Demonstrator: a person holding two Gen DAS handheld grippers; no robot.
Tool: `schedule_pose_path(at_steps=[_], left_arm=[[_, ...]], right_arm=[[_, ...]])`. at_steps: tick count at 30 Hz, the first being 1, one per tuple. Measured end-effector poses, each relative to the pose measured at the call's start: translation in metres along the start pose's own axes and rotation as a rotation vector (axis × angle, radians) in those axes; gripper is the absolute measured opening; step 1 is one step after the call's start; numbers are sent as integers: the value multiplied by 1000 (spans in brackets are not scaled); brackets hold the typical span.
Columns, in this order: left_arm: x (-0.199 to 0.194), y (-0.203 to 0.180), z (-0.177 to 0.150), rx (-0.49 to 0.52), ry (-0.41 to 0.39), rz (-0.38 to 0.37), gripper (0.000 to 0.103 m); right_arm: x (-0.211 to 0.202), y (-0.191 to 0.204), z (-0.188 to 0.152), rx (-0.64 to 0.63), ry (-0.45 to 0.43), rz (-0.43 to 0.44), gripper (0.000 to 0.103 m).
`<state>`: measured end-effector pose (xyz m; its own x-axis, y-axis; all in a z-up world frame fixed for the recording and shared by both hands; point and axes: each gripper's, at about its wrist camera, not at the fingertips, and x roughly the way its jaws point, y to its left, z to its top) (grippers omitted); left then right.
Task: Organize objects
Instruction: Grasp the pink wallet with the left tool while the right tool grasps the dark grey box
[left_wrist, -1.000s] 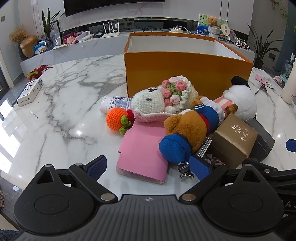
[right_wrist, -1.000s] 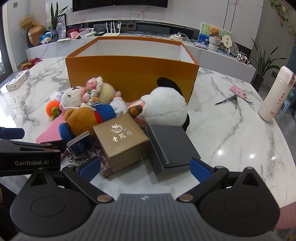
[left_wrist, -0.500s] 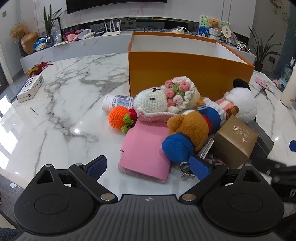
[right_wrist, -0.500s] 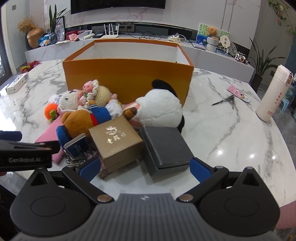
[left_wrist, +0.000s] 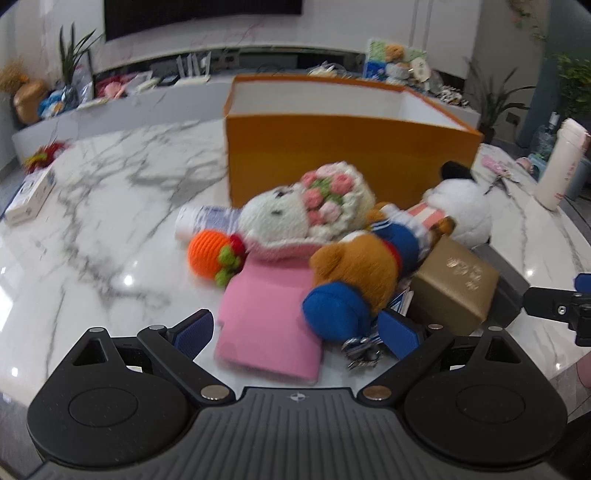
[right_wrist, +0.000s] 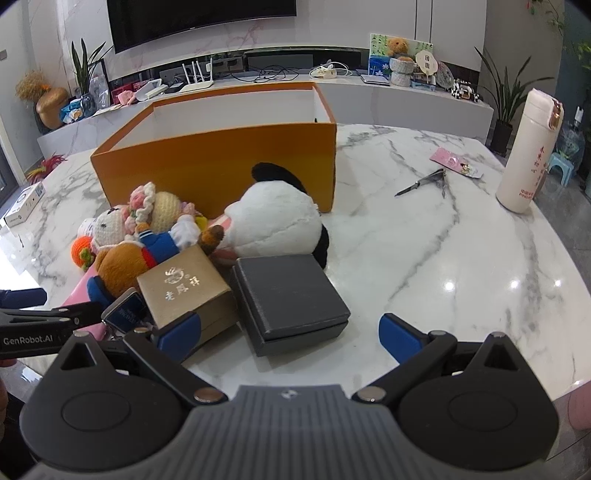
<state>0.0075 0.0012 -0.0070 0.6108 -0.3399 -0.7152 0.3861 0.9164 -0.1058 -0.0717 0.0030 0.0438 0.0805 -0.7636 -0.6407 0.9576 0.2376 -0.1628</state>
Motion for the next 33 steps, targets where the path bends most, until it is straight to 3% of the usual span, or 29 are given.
schedule_pose_path(at_steps=[5, 12, 19, 24, 27, 30, 33], left_arm=[[3, -6, 5, 43, 0, -67, 103], [2, 12, 7, 7, 2, -70, 103], [-3, 32, 13, -48, -6, -94, 103], [-9, 40, 9, 4, -11, -124, 103], [-10, 50, 2, 43, -10, -102, 103], [-9, 62, -2, 22, -2, -89, 103], [-7, 67, -2, -10, 9, -127, 103]], right_arm=[[4, -8, -1, 3, -10, 5, 102], [27, -17, -1, -18, 31, 3, 102], [51, -19, 0, -35, 98, 67, 102], [70, -13, 10, -85, 123, 65, 102], [78, -9, 13, -124, 144, 64, 102], [83, -7, 14, -132, 153, 42, 102], [84, -7, 13, -128, 159, 35, 102]])
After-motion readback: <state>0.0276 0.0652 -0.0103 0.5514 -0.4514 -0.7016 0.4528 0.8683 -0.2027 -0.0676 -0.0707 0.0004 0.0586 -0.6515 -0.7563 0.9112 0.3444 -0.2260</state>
